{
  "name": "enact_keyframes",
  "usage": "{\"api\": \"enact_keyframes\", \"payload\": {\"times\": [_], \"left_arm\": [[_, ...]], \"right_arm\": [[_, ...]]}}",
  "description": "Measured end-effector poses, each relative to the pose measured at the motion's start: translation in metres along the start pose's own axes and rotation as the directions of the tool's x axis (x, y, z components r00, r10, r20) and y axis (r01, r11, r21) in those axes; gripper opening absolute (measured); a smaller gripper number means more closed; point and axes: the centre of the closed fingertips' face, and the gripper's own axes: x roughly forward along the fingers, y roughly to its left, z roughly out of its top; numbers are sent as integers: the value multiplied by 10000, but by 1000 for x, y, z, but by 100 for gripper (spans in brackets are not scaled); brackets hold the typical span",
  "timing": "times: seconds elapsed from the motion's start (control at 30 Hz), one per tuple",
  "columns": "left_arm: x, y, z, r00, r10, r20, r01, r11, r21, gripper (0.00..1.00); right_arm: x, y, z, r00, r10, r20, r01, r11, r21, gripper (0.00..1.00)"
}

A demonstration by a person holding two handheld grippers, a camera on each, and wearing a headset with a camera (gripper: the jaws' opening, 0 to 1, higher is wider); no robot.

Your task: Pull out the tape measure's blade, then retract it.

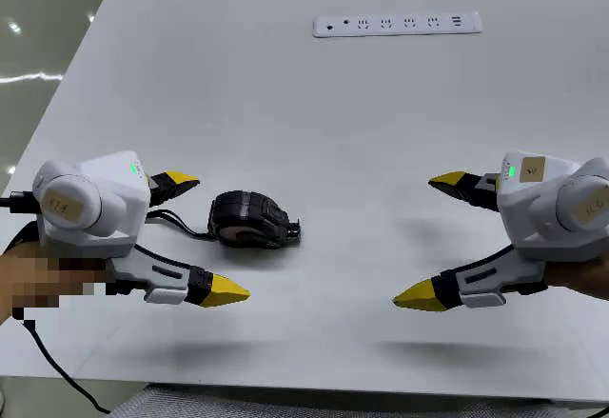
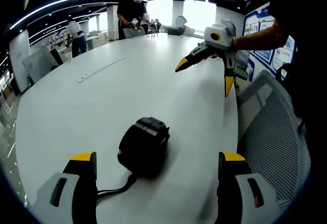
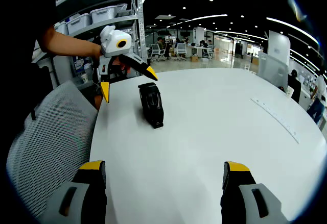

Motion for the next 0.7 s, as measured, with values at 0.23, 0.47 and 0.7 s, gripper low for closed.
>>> {"api": "enact_keyframes", "payload": {"times": [0.23, 0.47, 0.7], "left_arm": [[4, 3, 1, 9996, -204, -173, 208, 9994, 264, 94], [9, 5, 0, 9982, -469, -382, 491, 9970, 594, 87], [12, 6, 0, 9961, -726, -507, 768, 9934, 858, 78]], "right_arm": [[9, -2, 6, 9998, 208, 35, -207, 9995, -254, 92], [20, -3, 16, 9990, 401, 179, -391, 9979, -514, 87], [34, -5, 23, 9978, 588, 311, -562, 9952, -797, 79]]}}
